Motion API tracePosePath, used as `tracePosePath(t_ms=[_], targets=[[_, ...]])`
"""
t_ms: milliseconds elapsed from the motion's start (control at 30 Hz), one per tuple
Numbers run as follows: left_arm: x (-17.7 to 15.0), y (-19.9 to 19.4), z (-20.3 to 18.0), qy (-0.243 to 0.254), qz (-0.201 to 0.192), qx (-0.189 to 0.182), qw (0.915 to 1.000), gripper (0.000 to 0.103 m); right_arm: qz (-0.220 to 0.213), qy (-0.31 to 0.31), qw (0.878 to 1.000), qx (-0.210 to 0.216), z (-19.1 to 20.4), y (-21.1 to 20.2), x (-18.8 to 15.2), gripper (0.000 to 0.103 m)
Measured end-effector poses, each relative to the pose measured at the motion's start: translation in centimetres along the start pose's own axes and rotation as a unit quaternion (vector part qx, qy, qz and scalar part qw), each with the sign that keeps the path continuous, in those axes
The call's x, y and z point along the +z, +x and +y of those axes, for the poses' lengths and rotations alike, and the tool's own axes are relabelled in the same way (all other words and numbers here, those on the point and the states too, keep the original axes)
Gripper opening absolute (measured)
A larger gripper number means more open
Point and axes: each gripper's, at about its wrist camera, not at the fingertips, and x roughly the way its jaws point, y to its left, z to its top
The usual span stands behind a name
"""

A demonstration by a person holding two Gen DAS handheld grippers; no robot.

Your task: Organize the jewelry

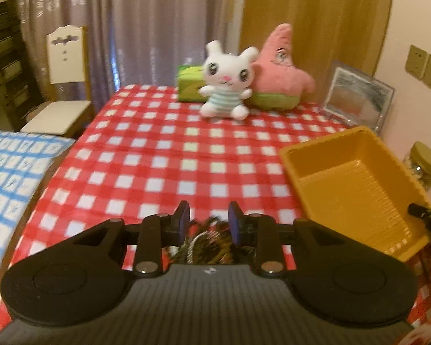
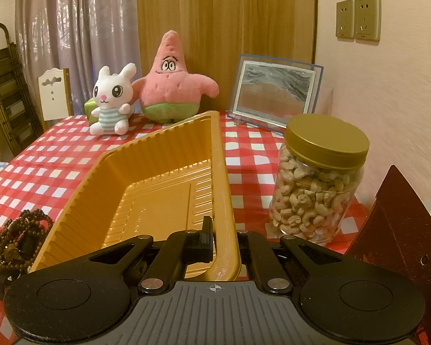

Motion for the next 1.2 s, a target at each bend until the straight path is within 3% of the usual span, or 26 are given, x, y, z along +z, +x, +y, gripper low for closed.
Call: tracePosePath(t_ms=[200, 400, 500, 733, 1033, 1100, 1200], targets=[[-3.6, -0.3, 0.0, -0.008, 0.043, -0.005, 0.9990, 0.026, 0.002, -0.003, 1.000, -0.001, 0.0, -0.4, -0.2, 0.004], [-7.2, 0.1, -2.7, -0.002, 0.098, -0.048, 0.9940, 0.026, 0.007, -0.006, 1.000, -0.002, 0.1, -0.6, -0.3, 0.004], [-8.6, 0.8, -4.4, 0.012, 0.122, -0.060, 0.9907, 0.031, 0.008, -0.007, 1.000, -0.002, 0.1, -0.7, -0.4, 0.004], [-9.8, 2.9, -5.9, 0.033, 0.138, -0.037, 0.9893, 0.033, 0.008, -0.007, 1.000, -0.002, 0.2, -0.8, -0.4, 0.004], [-9.9, 1.8, -4.4, 0.079, 0.136, -0.039, 0.9868, 0.029, 0.009, -0.006, 1.000, -0.002, 0.1, -0.9, -0.5, 0.004], [-10.2, 2.1, -3.9, 0.082, 0.147, -0.039, 0.9849, 0.024, 0.009, -0.005, 1.000, -0.002, 0.1, -0.8, -0.5, 0.004], [-10.5, 2.7, -3.1, 0.052, 0.158, -0.041, 0.9852, 0.023, 0.009, -0.005, 1.000, -0.002, 0.1, -0.8, -0.5, 0.004]])
